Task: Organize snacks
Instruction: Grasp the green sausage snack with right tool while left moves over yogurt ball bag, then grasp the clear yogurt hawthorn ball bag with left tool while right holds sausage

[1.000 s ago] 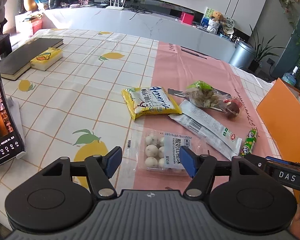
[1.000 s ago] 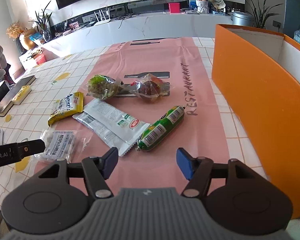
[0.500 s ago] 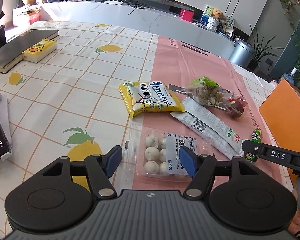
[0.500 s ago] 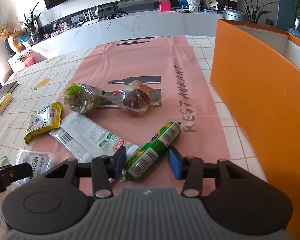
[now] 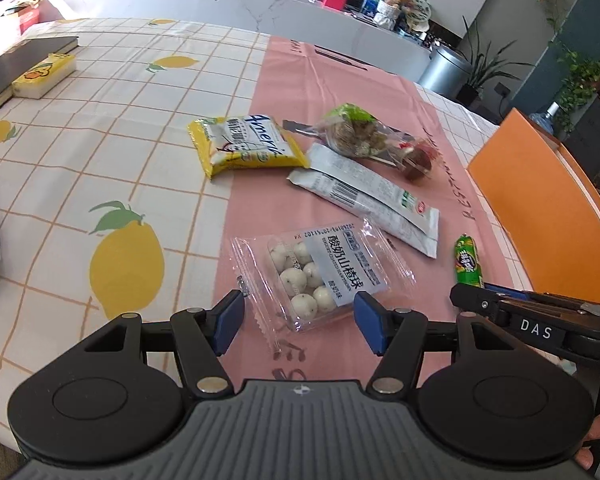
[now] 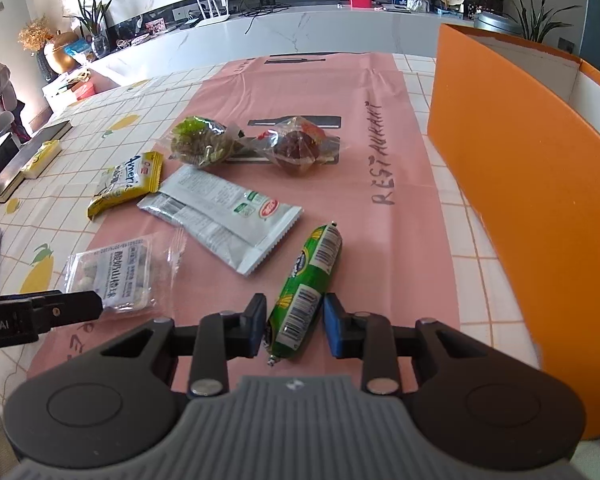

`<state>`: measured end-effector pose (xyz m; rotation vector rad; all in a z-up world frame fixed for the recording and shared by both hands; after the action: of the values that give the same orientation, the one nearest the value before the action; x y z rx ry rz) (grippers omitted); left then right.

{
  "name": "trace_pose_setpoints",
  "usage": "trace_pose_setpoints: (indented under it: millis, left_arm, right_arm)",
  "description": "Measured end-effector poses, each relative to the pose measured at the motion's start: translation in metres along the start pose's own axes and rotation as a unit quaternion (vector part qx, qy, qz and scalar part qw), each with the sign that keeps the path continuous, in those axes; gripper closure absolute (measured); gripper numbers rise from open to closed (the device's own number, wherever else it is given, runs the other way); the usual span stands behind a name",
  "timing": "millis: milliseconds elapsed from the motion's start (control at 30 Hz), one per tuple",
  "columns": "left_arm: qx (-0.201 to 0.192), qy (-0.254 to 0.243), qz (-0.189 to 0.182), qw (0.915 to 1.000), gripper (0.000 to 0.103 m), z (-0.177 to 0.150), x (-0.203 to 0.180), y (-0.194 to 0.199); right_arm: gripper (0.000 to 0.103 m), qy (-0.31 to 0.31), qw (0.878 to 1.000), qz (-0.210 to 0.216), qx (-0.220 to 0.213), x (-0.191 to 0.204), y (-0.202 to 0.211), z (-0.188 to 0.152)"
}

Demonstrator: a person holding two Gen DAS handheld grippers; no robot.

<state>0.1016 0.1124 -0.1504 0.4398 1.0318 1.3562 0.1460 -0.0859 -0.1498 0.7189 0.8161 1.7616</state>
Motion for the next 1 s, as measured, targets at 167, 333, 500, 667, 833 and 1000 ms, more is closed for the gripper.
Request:
trace_pose_setpoints:
  millis: [167,333,500,667,833,1000]
  left_arm:
    - [0.021,-0.045,-0.029,0.9983,0.032,-0.014,-0.024,-0.002]
    - [0.029,-0.097,-0.038,0.9941,0.032,-0.027,-0.043,0.001]
    - [-0.001,-0.181,0.017,0.9834,0.023,-0.029,-0.049,0.007]
    - [-0.022,-0.268,0.049,0.962,0.017,-0.027,-0.055,0.004]
    - [-0.012,-0.302,0.035,0.9527,0.014,-0.024,-0.06,-0.006]
    - [-0.002,-0.333,0.026,0.9425,0.014,-0.017,-0.064,-0.016]
  right_arm:
    - [0.076,-0.005,1.0,0.01,0.001,-0.004,0.006,-0.007]
    - [0.074,-0.012,1.0,0.008,0.001,-0.01,0.009,-0.011]
    - [0.064,-0.026,1.0,0.006,-0.011,-0.015,0.01,-0.008]
    - [0.062,-0.031,0.999,0.013,-0.022,-0.017,0.009,-0.006]
    - [0.062,-0.034,0.999,0.02,-0.026,-0.018,0.007,-0.005]
    - [0.062,-0.053,0.998,0.031,-0.021,-0.023,0.004,-0.006]
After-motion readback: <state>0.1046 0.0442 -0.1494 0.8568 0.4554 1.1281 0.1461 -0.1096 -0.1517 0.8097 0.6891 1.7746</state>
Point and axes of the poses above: each gripper's, at about its wrist camera, not at the fingertips, and y roughly against the way its jaws point, x to its left, z to its top, the point moved 6 cm from there along -y, roughly the way its jaws point, and after that the axes turned 5 degrees about y, right-handed, at the moved point
